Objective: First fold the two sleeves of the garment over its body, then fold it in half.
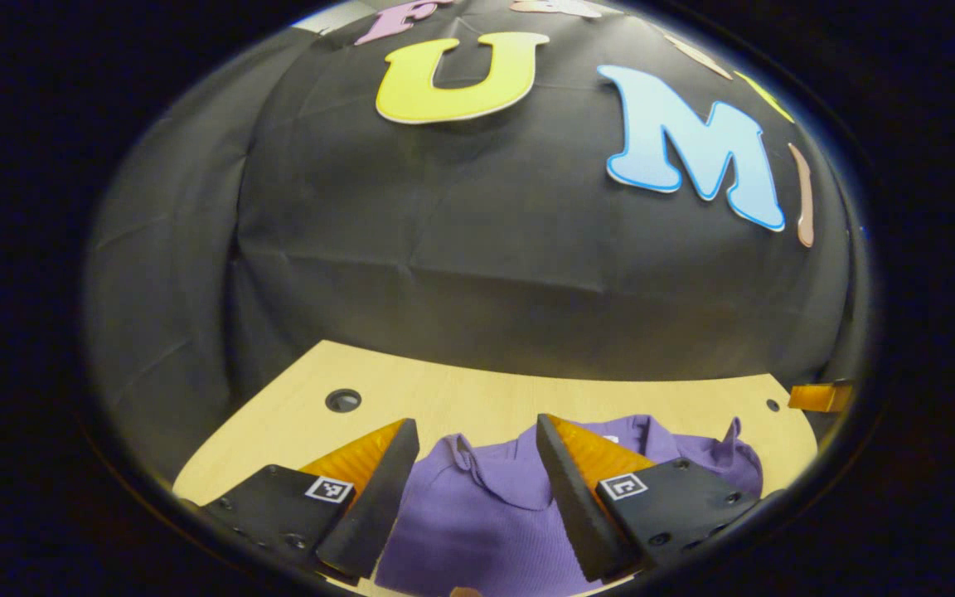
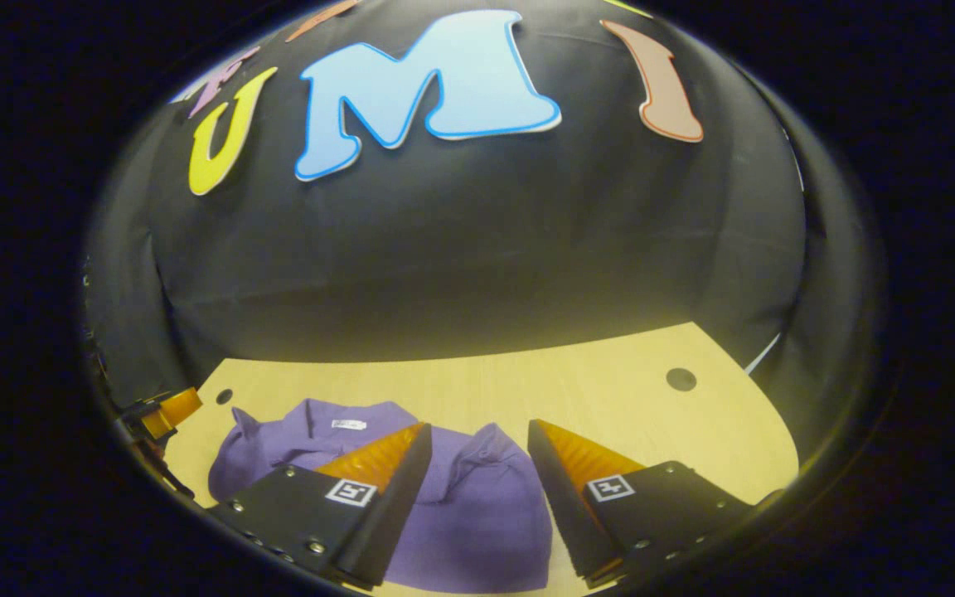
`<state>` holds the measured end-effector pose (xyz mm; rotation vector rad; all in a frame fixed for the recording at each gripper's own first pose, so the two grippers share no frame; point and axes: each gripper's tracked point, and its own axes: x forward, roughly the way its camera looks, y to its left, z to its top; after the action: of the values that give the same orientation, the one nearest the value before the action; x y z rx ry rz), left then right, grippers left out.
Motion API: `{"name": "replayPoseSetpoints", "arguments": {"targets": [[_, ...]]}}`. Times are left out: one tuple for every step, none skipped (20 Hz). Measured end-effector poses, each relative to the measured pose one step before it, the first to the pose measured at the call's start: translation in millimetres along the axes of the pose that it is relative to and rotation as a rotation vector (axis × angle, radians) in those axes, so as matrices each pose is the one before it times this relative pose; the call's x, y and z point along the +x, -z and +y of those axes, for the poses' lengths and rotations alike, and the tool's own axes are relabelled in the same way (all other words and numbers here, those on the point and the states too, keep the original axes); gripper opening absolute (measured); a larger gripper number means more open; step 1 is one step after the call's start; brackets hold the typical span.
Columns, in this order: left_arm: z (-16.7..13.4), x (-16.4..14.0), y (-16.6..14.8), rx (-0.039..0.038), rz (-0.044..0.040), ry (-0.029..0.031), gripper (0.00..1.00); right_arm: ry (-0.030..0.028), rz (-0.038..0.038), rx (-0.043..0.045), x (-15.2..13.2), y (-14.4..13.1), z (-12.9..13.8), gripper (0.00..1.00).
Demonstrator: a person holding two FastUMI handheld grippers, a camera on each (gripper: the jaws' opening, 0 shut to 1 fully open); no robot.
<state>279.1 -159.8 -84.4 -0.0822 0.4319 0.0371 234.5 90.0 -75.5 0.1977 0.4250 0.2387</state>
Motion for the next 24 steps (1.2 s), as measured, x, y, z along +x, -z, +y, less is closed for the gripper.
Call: {"name": "replayPoseSetpoints", "arguments": {"targets": [[-3.70,-9.95,-5.86,0.00966,-0.01658,0.00555,0.95,-0.00270,-0.02289,-0.01419,-10.83,-4.99,2.20,0.84],[-3.85,-9.58,-6.66,0.00595,-0.01845,0.00654,0.94,0.00064,-0.02189,-0.01509,-10.59,-5.16,1.57,0.86],[-3.38,-10.75,-6.06,0.00385,-0.01814,0.00268,0.94,0.00179,-0.02173,-0.01477,-11.91,-4.35,1.78,0.86],[-4.14,-10.20,-6.72,0.00169,-0.02180,0.00269,0.94,0.00152,-0.02363,-0.01588,-11.83,-6.00,1.00,0.86],[-3.96,-12.78,-6.81,0.00035,-0.02022,0.00445,0.94,-0.00015,-0.02066,-0.01963,-12.30,-4.30,1.59,0.86],[-4.23,-12.27,-5.88,0.00167,-0.01784,0.00468,0.94,0.00407,-0.02137,-0.02431,-12.58,-5.12,-0.67,0.86],[-5.34,-12.05,-4.16,0.00583,-0.01580,0.00456,0.94,0.00601,-0.02134,-0.02451,-12.61,-6.02,-2.00,0.86],[-4.41,-11.44,-5.29,0.01126,-0.01826,0.00384,0.95,0.00139,-0.02375,-0.01862,-12.63,-6.69,-0.85,0.86],[-4.22,-12.00,-4.32,0.01316,-0.02109,0.00278,0.94,-0.00296,-0.02318,-0.01315,-22.00,-3.20,2.27,0.86],[-3.73,-11.31,-7.25,0.00686,-0.02517,0.00044,0.95,-0.00368,-0.01740,-0.00830,-13.91,-4.34,1.10,0.86],[-4.76,-14.33,-5.34,0.00306,-0.02264,0.00310,0.94,-0.00169,-0.01742,-0.00578,-14.52,-3.56,2.13,0.86],[-3.90,-11.76,-6.26,-0.00140,-0.02190,0.00174,0.93,-0.00419,-0.01364,-0.00498,-11.10,-3.14,0.67,0.84],[-3.12,-10.97,-5.28,-0.00066,-0.02271,0.00272,0.93,-0.00474,-0.00929,-0.00351,-12.28,-0.33,2.46,0.86],[-3.51,-10.42,-3.36,0.00177,-0.00827,0.00147,0.93,-0.00289,-0.00648,-0.00857,-9.98,-0.22,1.12,0.86],[-2.42,-11.50,0.31,0.00251,-0.00752,-0.00063,0.94,0.00179,-0.00363,-0.01289,-9.94,0.45,-0.50,0.86],[-3.98,-7.91,-2.09,0.00288,0.00016,0.00825,0.94,0.00598,-0.00168,-0.01316,-9.45,0.19,-0.73,0.86],[-3.67,-9.08,-0.37,0.00334,-0.00386,0.00802,0.93,0.00357,-0.00277,-0.00827,-8.25,-0.64,0.22,0.86],[-4.47,-7.30,-2.82,0.00454,-0.00146,0.00872,0.93,0.00101,-0.00210,-0.00140,-6.54,-0.16,0.37,0.86],[-2.83,-7.37,-1.05,0.00586,0.00084,0.00600,0.94,0.00209,-0.00353,0.00230,-5.47,-0.27,1.33,0.86],[-1.67,-6.67,-0.68,0.00709,0.00181,-0.00007,0.93,0.00678,-0.00677,0.00538,-5.79,-0.50,0.16,0.86],[-1.14,-5.85,-1.34,0.00600,0.00084,-0.00184,0.93,0.00615,-0.00670,0.00507,-4.88,-1.10,1.21,0.86],[-0.57,-6.74,-0.78,0.00339,-0.00272,0.00020,0.93,0.00349,-0.00872,0.00391,-4.11,-0.99,0.81,0.86],[-0.43,-8.06,-3.41,0.00227,-0.00879,0.00297,0.94,0.00086,-0.01251,-0.00050,-3.32,-2.57,1.60,0.86],[-0.40,-6.62,-4.58,0.00239,-0.01217,0.00012,0.93,0.00578,-0.01074,-0.00399,-3.06,-1.29,0.35,0.86]]}}
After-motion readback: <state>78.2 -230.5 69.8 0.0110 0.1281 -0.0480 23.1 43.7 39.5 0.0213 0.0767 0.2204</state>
